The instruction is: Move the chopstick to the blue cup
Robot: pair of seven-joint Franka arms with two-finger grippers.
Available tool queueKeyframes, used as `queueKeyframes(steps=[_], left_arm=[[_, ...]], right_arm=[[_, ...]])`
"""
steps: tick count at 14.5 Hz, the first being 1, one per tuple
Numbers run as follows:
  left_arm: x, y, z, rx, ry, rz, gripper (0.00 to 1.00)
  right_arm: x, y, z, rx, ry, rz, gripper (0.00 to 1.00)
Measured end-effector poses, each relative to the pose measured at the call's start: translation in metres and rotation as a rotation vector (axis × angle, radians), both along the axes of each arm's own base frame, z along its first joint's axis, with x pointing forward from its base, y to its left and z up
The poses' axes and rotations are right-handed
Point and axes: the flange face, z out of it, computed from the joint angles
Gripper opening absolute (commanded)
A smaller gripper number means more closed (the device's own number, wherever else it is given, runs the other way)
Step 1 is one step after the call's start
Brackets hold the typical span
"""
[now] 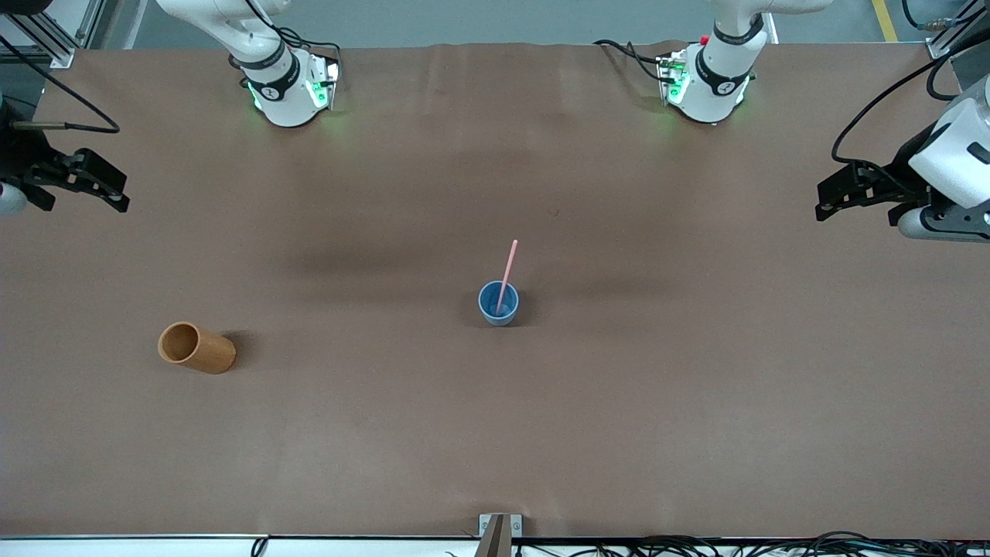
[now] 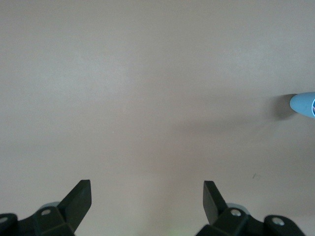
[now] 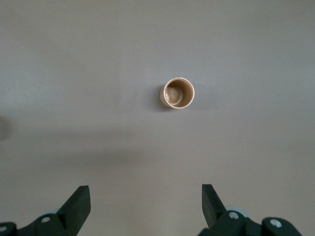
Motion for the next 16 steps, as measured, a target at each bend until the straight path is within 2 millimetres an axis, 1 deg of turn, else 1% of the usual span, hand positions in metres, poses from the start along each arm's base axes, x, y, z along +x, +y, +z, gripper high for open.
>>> queueKeyframes(steps=[2,7,11,16], left_arm=[[0.000,0.000,0.000,0.000,0.000,0.000,1.00],[0.000,0.000,0.000,0.000,0.001,0.000,1.00],[0.000,0.000,0.000,0.000,0.001,0.000,1.00],[0.000,0.000,0.000,0.000,0.001,0.000,1.00]], right_arm=[[0.005,-0.001,-0.004,0.003,0.004,-0.001,1.00],[0.021,0.001,-0.006,0.022,-0.001,-0.001,1.00],[0.023,-0.003,-0.007,0.043,0.005,-0.012,1.00],[0.023,-0.004,-0.007,0.044,0.005,-0.013,1.00]])
